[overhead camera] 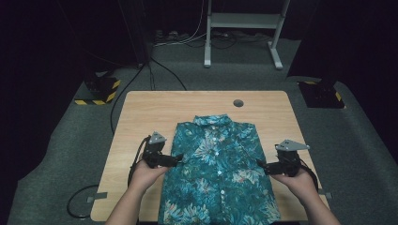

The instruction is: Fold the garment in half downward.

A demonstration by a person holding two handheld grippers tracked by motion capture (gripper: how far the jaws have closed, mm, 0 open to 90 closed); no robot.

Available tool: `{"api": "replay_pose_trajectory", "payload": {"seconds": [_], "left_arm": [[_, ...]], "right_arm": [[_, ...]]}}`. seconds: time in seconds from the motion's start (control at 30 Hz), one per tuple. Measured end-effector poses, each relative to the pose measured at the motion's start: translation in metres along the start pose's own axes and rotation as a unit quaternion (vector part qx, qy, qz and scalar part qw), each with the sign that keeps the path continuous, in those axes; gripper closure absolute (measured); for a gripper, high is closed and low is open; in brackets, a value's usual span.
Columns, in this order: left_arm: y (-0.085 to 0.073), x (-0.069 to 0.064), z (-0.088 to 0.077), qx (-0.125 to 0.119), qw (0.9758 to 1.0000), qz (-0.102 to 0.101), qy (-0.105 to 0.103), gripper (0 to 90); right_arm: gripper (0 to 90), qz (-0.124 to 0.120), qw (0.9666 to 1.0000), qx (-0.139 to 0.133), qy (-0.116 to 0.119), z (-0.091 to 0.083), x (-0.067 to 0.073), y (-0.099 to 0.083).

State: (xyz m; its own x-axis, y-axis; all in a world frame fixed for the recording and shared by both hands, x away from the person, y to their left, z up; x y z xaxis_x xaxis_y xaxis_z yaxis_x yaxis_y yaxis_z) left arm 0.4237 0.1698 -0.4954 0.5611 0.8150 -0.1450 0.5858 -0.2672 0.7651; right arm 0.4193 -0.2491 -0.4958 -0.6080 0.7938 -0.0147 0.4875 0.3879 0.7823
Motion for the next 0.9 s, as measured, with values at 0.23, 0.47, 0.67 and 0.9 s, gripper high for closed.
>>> {"api": "replay_pose_trajectory", "payload": {"seconds": [0.23,0.47,0.67,0.9], "left_arm": [[0.015,0.012,0.019,0.016,0.9998,-0.009,0.010,2.4],[0.024,0.025,0.033,0.021,0.9995,-0.018,0.015,3.3],[0.030,0.041,0.053,0.034,0.9986,-0.036,0.017,6.1],[0.035,0.051,0.072,0.030,0.9981,-0.051,0.018,9.1]], "right_arm": [[0.4,0.012,0.9999,0.011,0.002,0.023,-0.008,0.011],[0.4,0.014,0.9997,0.016,0.008,0.044,-0.008,0.020],[1.3,0.020,0.9997,0.012,0.011,0.059,-0.011,0.031],[4.9,0.035,0.9994,0.008,0.003,0.079,-0.026,0.042]]}}
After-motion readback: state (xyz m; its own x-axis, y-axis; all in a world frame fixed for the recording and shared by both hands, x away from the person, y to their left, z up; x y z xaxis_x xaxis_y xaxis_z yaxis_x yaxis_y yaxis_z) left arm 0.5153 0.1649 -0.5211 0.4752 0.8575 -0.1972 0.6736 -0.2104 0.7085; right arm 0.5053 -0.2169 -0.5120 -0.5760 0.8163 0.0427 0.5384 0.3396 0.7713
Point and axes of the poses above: each handheld gripper's, and its own axes: z roughly forward along the jaws, y roughly out of its top, x roughly to its left, the point moved 3 cm from there along z, roughly forward along the jaws
